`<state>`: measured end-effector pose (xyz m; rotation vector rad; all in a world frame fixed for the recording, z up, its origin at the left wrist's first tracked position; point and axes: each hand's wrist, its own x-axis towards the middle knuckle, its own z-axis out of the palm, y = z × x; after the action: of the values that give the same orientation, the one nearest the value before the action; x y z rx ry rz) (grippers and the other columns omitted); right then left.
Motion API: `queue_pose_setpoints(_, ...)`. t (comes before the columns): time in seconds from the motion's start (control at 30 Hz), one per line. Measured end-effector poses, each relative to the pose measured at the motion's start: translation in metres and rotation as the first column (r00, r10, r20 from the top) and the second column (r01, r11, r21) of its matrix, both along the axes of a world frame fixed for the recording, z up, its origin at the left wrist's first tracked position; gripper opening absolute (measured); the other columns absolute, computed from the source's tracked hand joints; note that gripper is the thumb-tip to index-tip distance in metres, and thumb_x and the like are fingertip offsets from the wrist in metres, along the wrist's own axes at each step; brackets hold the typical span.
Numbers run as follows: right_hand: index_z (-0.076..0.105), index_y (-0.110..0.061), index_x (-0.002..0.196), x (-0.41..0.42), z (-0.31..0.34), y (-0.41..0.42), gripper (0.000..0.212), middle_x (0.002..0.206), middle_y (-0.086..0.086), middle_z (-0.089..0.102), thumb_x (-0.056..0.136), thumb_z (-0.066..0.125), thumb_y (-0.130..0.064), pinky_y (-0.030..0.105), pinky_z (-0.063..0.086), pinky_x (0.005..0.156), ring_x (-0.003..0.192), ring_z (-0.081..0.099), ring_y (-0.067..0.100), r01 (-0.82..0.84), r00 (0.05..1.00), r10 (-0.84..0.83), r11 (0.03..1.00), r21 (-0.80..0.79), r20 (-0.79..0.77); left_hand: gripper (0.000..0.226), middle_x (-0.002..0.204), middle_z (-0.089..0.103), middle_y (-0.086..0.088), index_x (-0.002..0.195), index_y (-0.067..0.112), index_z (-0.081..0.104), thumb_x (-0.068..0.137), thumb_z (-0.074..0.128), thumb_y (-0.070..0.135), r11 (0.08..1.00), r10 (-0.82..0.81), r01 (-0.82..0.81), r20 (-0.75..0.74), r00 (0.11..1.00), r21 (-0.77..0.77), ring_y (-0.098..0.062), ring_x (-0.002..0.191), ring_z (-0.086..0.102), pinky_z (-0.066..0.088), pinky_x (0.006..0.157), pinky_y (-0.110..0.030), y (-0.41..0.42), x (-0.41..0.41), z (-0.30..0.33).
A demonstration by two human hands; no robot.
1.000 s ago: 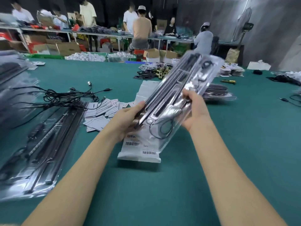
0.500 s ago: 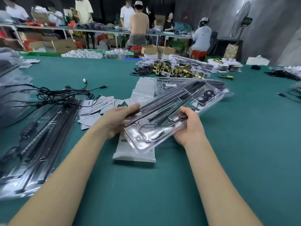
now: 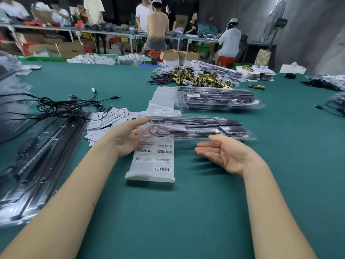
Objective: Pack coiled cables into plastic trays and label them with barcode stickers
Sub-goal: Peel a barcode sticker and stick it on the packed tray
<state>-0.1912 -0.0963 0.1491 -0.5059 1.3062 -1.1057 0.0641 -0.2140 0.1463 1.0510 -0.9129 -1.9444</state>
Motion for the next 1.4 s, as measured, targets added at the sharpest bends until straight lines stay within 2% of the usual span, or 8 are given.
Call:
queue_pose_setpoints(0.3, 0.07, -0.01, 0.094, -0.002, -0.002, -0.004, 0.013, 0.076, 0.003, 0.077, 0.094, 0.065, -0.022, 0.017, 0.048, 0.041, 0.058, 0.072, 0.013, 0.121, 0.864, -0.159, 0.987, -0.109, -0.477, 0.071, 0.112, 0.068, -0.03, 0.133, 0.031, 0.034, 0.079, 0.072, 0.003, 0.986, -0.161, 0.164, 0.1, 0.982, -0.031, -0.04, 0.1, 0.071, 0.062, 0.071, -0.037, 0.002, 0.008, 0.003)
queue_pose_setpoints(0.37, 0.071, -0.018, 0.085, -0.007, -0.006, -0.003, 0.01, 0.078, 0.0, 0.077, 0.092, 0.066, -0.023, 0.018, 0.047, 0.045, 0.056, 0.07, 0.011, 0.165, 0.738, -0.255, 0.966, -0.199, -0.625, 0.049, 0.108, 0.071, -0.027, 0.133, 0.0, 0.046, 0.089, 0.066, 0.006, 0.985, -0.156, 0.166, 0.176, 0.972, -0.043, -0.034, 0.096, 0.073, 0.062, 0.068, -0.029, 0.002, 0.006, 0.005)
queue_pose_setpoints(0.5, 0.071, -0.034, 0.077, -0.008, -0.019, -0.003, 0.003, 0.078, -0.021, 0.07, 0.079, 0.072, -0.036, 0.023, 0.045, 0.066, 0.082, 0.065, 0.005, 0.068, 0.261, -0.288, 0.958, -0.28, -0.921, 0.044, 0.104, 0.071, -0.024, 0.133, -0.005, 0.049, 0.095, 0.065, 0.01, 0.994, 0.007, 0.031, 0.334, 0.942, -0.108, -0.028, 0.082, 0.076, 0.061, 0.062, -0.026, 0.001, 0.004, -0.001)
queue_pose_setpoints(0.63, 0.073, -0.037, 0.09, 0.002, -0.032, -0.01, 0.011, 0.099, -0.016, 0.066, 0.08, 0.074, -0.033, 0.034, 0.047, 0.089, 0.104, 0.053, 0.016, -0.171, 0.139, -0.278, 0.939, -0.299, -0.951, 0.051, 0.099, 0.071, -0.007, 0.128, 0.016, 0.053, 0.087, 0.071, 0.04, 0.873, 0.295, 0.195, 0.803, 0.518, -0.446, -0.02, 0.078, 0.074, 0.058, 0.086, -0.039, -0.001, 0.007, -0.004)
queue_pose_setpoints(0.8, 0.065, -0.041, 0.097, 0.006, -0.035, -0.018, 0.018, 0.09, -0.021, 0.064, 0.081, 0.069, -0.048, 0.034, 0.037, 0.086, 0.102, 0.046, 0.012, -0.14, 0.08, -0.341, 0.926, -0.349, -0.937, 0.028, 0.099, 0.069, 0.002, 0.097, 0.03, 0.067, 0.085, 0.066, 0.056, 0.737, 0.471, 0.412, 0.844, 0.258, -0.537, -0.022, 0.092, 0.063, 0.053, 0.083, -0.036, 0.001, 0.007, -0.001)
queue_pose_setpoints(0.93, 0.059, -0.047, 0.127, 0.015, -0.037, -0.025, 0.04, 0.118, -0.014, 0.056, 0.09, 0.054, -0.061, 0.039, 0.028, 0.103, 0.122, 0.038, 0.014, -0.224, -0.079, -0.223, 0.954, -0.201, -0.972, 0.026, 0.095, 0.065, 0.002, 0.099, 0.026, 0.071, 0.087, 0.068, 0.049, 0.666, 0.499, 0.441, 0.799, 0.337, -0.602, -0.021, 0.087, 0.06, 0.047, 0.075, -0.031, 0.0, 0.006, -0.007)
queue_pose_setpoints(1.07, 0.057, -0.045, 0.121, 0.019, -0.034, -0.031, 0.041, 0.121, -0.014, 0.053, 0.089, 0.045, -0.067, 0.043, 0.026, 0.102, 0.122, 0.039, 0.015, -0.211, -0.144, -0.151, 0.97, -0.118, -0.978, 0.016, 0.095, 0.068, 0.001, 0.093, 0.025, 0.071, 0.089, 0.068, 0.041, 0.667, 0.478, 0.415, 0.782, 0.4, -0.619, -0.018, 0.077, 0.061, 0.043, 0.065, -0.026, -0.001, 0.01, -0.009)
queue_pose_setpoints(1.4, 0.072, -0.045, 0.096, 0.009, -0.029, -0.028, 0.022, 0.093, -0.017, 0.06, 0.094, 0.051, -0.052, 0.038, 0.033, 0.083, 0.097, 0.047, 0.015, -0.201, -0.061, -0.24, 0.954, -0.224, -0.969, 0.008, 0.095, 0.071, 0.006, 0.094, 0.025, 0.07, 0.088, 0.067, 0.021, 0.716, 0.43, 0.362, 0.785, 0.445, -0.597, -0.013, 0.08, 0.065, 0.048, 0.067, -0.021, -0.009, 0.019, -0.011)
